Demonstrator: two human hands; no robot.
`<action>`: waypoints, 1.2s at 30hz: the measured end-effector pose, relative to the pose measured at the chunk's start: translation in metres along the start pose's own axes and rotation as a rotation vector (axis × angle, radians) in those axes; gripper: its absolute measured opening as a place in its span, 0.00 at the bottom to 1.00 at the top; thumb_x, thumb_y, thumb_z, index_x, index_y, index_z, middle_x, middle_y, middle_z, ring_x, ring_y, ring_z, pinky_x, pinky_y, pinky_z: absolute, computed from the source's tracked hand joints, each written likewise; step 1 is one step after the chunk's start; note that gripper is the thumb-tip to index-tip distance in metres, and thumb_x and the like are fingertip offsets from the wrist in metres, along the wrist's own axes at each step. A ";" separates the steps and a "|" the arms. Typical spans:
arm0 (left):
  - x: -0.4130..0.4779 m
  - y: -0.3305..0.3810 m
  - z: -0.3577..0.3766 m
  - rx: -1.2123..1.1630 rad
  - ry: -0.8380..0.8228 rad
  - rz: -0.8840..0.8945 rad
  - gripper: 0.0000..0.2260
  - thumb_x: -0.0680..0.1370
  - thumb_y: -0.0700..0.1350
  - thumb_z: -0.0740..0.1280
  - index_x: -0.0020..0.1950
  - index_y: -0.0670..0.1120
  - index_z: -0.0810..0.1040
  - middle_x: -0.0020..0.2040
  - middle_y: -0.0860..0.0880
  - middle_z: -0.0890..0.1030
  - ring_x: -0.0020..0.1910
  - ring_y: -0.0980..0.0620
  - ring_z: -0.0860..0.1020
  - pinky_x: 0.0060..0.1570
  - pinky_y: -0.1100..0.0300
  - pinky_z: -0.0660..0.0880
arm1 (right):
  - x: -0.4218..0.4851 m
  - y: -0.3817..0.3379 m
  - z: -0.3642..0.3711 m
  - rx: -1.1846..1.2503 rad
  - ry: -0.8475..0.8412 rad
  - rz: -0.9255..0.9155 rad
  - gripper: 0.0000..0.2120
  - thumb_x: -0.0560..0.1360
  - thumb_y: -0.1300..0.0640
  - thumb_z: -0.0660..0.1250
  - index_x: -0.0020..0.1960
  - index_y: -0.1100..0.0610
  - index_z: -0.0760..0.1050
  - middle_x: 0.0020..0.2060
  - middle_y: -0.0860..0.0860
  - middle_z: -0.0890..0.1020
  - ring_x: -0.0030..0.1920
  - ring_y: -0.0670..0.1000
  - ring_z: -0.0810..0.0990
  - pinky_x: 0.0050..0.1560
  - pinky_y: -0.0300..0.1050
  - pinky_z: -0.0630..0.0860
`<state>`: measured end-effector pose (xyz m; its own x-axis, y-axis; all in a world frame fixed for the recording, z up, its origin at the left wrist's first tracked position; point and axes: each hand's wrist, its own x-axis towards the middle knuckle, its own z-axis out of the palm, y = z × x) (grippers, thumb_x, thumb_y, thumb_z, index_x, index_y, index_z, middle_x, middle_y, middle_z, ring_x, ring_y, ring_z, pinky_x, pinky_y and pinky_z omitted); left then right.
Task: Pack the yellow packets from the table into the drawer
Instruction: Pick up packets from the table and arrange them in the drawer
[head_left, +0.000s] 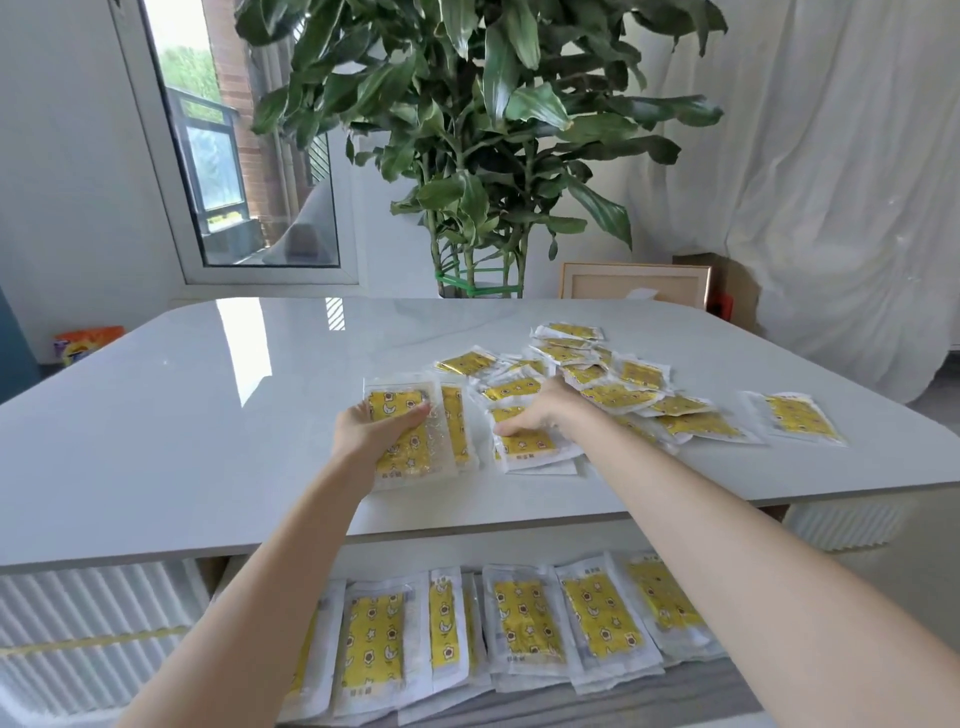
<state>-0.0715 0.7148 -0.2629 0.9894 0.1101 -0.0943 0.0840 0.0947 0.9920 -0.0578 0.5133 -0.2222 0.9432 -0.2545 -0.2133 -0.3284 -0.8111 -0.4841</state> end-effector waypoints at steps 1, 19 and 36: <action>-0.001 0.000 -0.002 -0.008 -0.001 0.003 0.09 0.67 0.43 0.77 0.42 0.46 0.79 0.37 0.47 0.83 0.32 0.52 0.82 0.38 0.55 0.81 | 0.000 -0.002 0.000 -0.018 -0.013 0.003 0.52 0.66 0.41 0.75 0.77 0.62 0.50 0.72 0.55 0.65 0.69 0.56 0.68 0.64 0.48 0.71; -0.046 0.014 -0.022 -0.132 -0.024 -0.110 0.08 0.69 0.45 0.76 0.43 0.44 0.80 0.34 0.48 0.83 0.28 0.53 0.82 0.26 0.60 0.79 | -0.038 0.014 -0.004 0.583 -0.020 -0.075 0.59 0.57 0.55 0.84 0.77 0.53 0.50 0.72 0.54 0.66 0.67 0.56 0.72 0.64 0.56 0.73; -0.138 -0.004 -0.050 0.213 -0.467 -0.359 0.22 0.69 0.49 0.72 0.59 0.38 0.78 0.53 0.39 0.82 0.43 0.45 0.83 0.43 0.51 0.82 | -0.119 0.099 -0.014 0.448 -0.762 -0.060 0.05 0.74 0.60 0.69 0.46 0.61 0.81 0.41 0.55 0.85 0.39 0.50 0.85 0.41 0.42 0.82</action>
<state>-0.2143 0.7483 -0.2581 0.8383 -0.3407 -0.4257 0.3947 -0.1594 0.9049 -0.2020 0.4561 -0.2322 0.7222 0.3313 -0.6072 -0.4192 -0.4887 -0.7652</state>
